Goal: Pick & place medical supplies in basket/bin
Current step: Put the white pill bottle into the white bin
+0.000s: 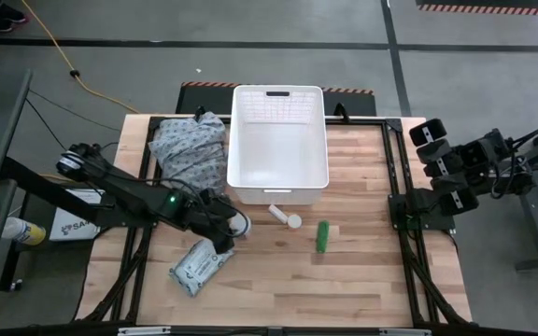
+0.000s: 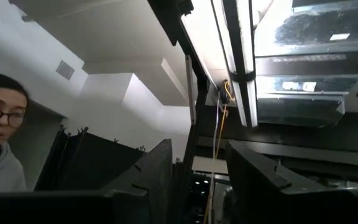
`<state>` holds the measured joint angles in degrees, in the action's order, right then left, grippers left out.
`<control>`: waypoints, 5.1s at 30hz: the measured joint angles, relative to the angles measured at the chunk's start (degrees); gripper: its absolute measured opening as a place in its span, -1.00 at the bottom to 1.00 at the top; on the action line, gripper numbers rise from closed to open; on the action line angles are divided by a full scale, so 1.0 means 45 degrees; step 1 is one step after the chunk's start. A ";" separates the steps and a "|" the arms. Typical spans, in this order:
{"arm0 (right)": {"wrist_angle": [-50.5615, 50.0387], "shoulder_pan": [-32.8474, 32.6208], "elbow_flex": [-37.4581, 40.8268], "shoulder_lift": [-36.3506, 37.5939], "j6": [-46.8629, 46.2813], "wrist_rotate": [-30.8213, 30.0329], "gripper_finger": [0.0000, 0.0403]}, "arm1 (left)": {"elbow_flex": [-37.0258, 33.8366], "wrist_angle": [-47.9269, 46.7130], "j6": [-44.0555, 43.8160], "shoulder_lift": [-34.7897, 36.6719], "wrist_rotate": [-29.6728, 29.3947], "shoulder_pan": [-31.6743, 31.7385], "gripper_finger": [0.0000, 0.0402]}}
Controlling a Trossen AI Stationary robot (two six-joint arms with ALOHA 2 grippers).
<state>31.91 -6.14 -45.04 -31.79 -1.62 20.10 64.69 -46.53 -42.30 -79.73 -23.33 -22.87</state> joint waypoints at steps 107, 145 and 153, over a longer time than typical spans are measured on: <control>-0.1760 0.0002 0.0000 0.0000 -0.1196 -0.0050 -0.29 | 0.1491 0.1272 -0.4157 -0.2579 0.0096 0.0000 0.40; -0.1755 0.0002 0.0000 0.0000 -0.1201 -0.0050 -0.29 | 0.9972 0.2553 0.6648 -0.2702 -0.3964 0.3675 0.34; -0.1787 0.0002 0.0000 0.0000 -0.1079 -0.0050 -0.30 | 0.9991 0.3697 0.7350 -0.3610 -0.2062 0.6768 0.48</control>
<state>23.87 -6.13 -45.04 -31.79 -6.48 19.88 109.65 -29.90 -9.23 -95.97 -32.61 7.58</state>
